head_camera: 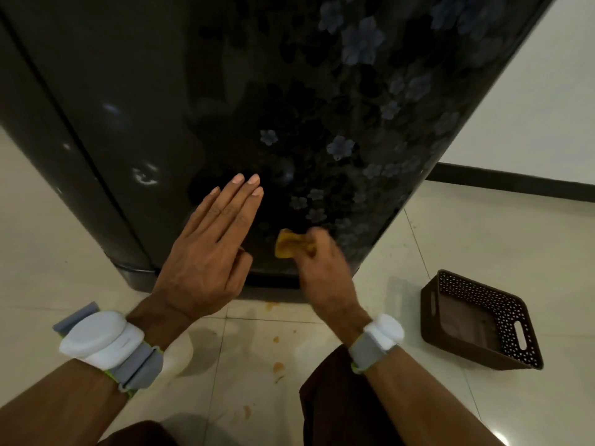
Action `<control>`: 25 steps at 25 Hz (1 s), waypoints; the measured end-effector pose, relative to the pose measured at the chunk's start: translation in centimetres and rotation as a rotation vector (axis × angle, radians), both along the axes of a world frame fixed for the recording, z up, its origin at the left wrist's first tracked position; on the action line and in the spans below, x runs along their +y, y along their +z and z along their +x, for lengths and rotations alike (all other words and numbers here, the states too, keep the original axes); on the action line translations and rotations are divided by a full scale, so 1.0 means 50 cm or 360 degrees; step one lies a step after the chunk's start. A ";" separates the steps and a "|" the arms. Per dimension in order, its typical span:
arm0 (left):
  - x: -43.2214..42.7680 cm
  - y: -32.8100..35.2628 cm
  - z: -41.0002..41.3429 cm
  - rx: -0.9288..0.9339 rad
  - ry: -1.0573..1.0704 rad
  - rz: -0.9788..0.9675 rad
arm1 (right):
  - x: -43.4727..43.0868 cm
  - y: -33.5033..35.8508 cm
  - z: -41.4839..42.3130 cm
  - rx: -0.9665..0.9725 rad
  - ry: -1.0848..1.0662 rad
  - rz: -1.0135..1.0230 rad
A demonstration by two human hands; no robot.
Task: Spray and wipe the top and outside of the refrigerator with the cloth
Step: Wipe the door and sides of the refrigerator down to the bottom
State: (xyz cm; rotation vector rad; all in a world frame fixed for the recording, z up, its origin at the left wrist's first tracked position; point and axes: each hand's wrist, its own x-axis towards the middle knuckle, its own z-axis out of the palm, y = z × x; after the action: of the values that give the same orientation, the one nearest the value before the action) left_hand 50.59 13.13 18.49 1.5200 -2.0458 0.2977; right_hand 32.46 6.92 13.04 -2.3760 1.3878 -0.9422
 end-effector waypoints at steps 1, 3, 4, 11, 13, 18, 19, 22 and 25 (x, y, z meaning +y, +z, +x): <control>0.004 0.000 0.008 0.0030 0.0032 -0.0007 | -0.003 0.020 -0.011 -0.0403 -0.0151 0.0151; 0.007 -0.002 0.015 0.0064 0.0041 0.0021 | -0.011 0.066 0.020 -0.0672 -0.0383 -0.0147; 0.008 -0.004 0.015 0.0082 0.0035 0.0042 | -0.010 0.083 0.051 -0.0589 -0.0326 -0.0268; 0.033 -0.024 0.063 0.0130 0.0101 0.0103 | -0.060 0.005 -0.081 0.1052 0.0433 -0.0969; 0.042 -0.039 0.074 0.0194 0.0131 0.0141 | -0.049 0.068 -0.036 0.0509 0.0002 -0.0989; 0.070 -0.068 0.105 0.0224 0.0171 0.0239 | -0.030 0.048 0.148 0.0864 0.0475 -0.1109; 0.077 -0.070 0.115 0.0212 0.0180 0.0256 | -0.038 0.012 0.102 0.1126 0.0669 -0.1149; 0.086 -0.069 0.131 0.0222 0.0199 0.0275 | -0.068 -0.022 -0.062 0.1564 0.0847 -0.1211; 0.089 -0.075 0.138 0.0169 0.0164 0.0288 | -0.084 -0.043 -0.055 0.1721 0.0866 -0.1232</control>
State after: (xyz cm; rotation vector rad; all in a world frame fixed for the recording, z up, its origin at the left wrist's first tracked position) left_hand 57.50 17.56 14.71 1.7151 -1.9586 0.0701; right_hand 29.68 2.73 10.90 -3.8447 0.4053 0.0858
